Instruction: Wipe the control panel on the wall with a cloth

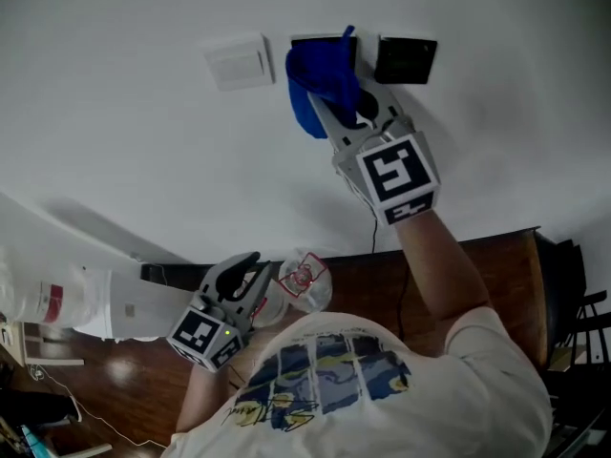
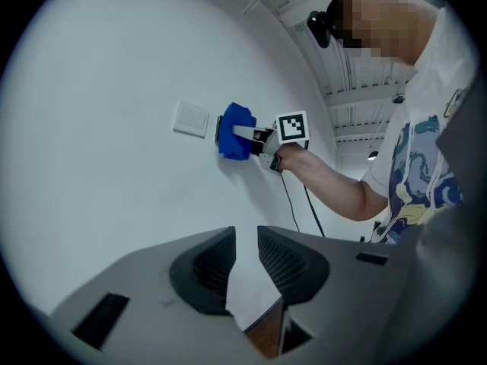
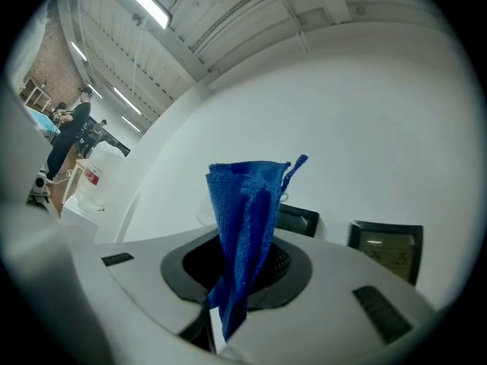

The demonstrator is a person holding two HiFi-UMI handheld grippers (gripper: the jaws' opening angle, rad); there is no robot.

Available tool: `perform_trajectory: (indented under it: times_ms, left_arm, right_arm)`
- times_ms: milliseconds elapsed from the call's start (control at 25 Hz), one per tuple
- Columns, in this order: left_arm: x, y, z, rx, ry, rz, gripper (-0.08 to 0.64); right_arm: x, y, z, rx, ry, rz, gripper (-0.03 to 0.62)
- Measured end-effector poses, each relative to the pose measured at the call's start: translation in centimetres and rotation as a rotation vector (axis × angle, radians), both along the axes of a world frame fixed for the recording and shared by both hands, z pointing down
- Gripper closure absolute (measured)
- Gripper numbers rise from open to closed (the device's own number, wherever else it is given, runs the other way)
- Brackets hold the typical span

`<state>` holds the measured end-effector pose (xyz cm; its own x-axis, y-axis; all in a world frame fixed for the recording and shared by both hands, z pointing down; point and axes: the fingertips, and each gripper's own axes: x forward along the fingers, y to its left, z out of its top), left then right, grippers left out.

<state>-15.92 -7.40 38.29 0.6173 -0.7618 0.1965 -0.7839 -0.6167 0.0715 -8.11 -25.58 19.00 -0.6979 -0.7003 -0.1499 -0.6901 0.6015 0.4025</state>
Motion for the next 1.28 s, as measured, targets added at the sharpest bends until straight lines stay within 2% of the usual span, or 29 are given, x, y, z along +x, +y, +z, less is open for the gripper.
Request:
perform_trajectory:
  times_ms: [160, 320, 600, 880, 1280]
  left_arm:
    - [-1.8, 0.5, -0.1, 0.015, 0.001, -0.029, 0.487]
    - [-4.2, 0.7, 0.3, -0.004, 0.02, -0.082, 0.488]
    - [-2.7, 0.1, 0.4, 0.001, 0.005, -0.037, 0.486]
    - [1.6, -0.9, 0.9, -0.019, 0.002, 0.042, 0.486]
    - [4.5, -1.9, 1.0, -0.035, 0.002, 0.067, 0.486]
  right_arm:
    - [-2.4, -1.1, -0.6, 0.008, 0.009, 0.001, 0.517]
    - [-1.9, -1.9, -0.9, 0.017, 0.021, 0.034, 0.517]
    - [4.5, -2.8, -0.7, 0.016, 0.003, 0.152, 0.517]
    - [12.4, -3.2, -0.9, 0.018, 0.0, 0.266, 0.517]
    - [21.8, -4.5, -0.6, 0.0, -0.022, 0.401, 0.517]
